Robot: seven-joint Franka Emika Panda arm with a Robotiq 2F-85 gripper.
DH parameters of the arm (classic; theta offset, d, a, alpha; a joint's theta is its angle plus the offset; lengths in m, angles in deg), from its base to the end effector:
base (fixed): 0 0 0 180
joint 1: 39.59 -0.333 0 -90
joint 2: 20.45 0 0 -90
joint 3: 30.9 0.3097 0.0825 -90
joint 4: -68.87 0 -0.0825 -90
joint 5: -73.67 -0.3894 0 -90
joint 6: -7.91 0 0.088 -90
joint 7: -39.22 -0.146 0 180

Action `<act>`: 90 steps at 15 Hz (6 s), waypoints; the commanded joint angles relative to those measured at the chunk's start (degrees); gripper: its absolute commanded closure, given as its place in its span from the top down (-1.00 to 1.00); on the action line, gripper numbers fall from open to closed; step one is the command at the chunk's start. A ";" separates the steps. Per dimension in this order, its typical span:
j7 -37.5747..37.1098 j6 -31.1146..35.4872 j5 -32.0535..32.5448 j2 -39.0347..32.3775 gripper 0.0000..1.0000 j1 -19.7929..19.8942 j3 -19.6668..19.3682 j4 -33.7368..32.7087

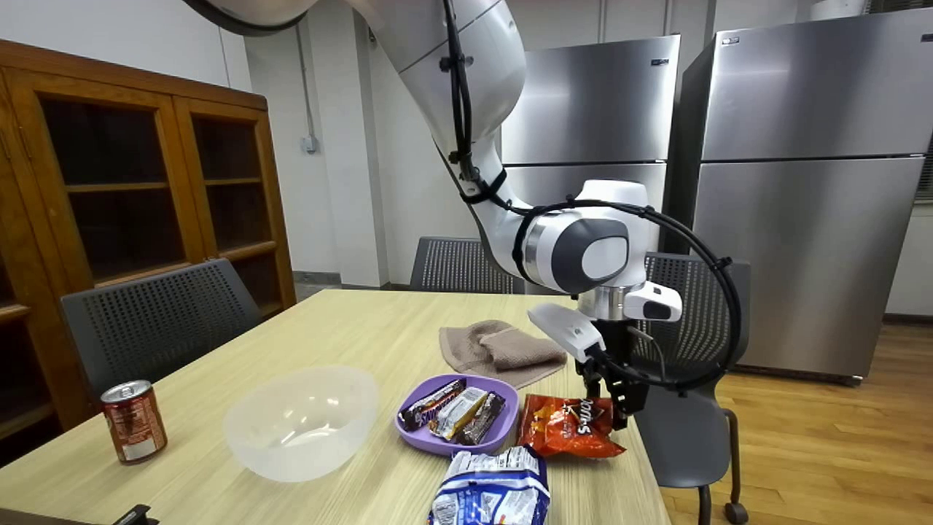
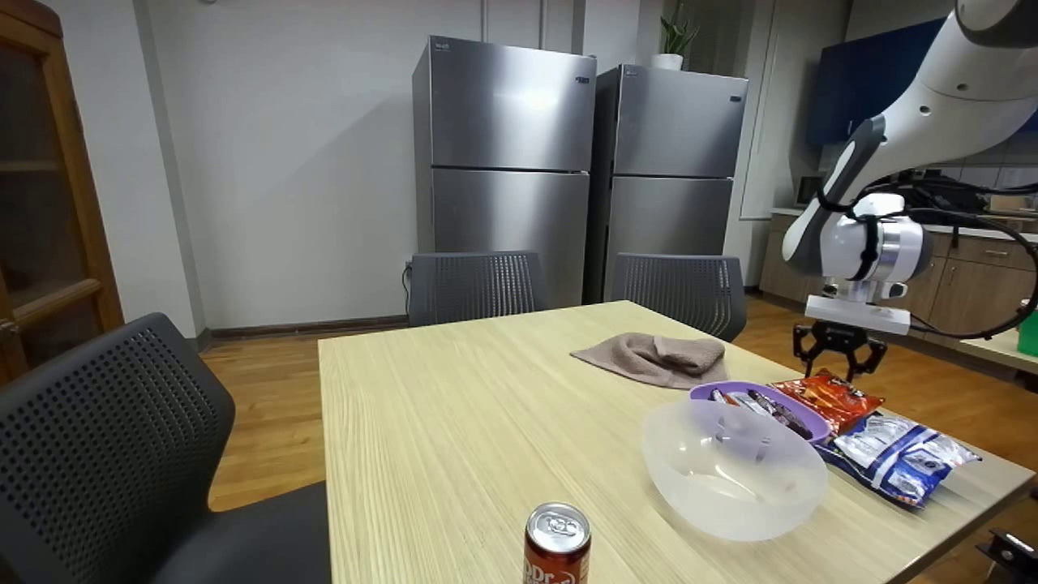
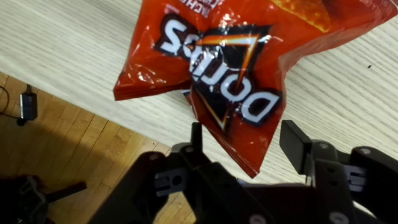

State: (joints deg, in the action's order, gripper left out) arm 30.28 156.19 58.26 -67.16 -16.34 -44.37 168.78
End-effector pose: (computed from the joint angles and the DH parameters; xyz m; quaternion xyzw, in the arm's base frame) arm 0.5335 -0.3929 0.0751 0.8898 -0.4552 0.0277 0.0177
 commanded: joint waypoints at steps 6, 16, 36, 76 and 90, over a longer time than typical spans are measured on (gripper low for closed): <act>-1.19 -3.19 1.70 -0.08 -1.00 -0.83 -0.75 -1.25; -1.53 -3.70 5.03 2.94 -1.00 -3.36 -3.03 1.28; 6.02 -2.23 12.81 26.29 -1.00 -6.98 -2.65 16.29; 21.40 5.51 18.11 36.81 -1.00 -20.51 12.39 39.90; 23.74 5.83 17.57 35.35 -1.00 -20.82 14.46 40.23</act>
State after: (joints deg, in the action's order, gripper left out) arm 52.66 161.18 75.56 -32.03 -37.29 -30.36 208.84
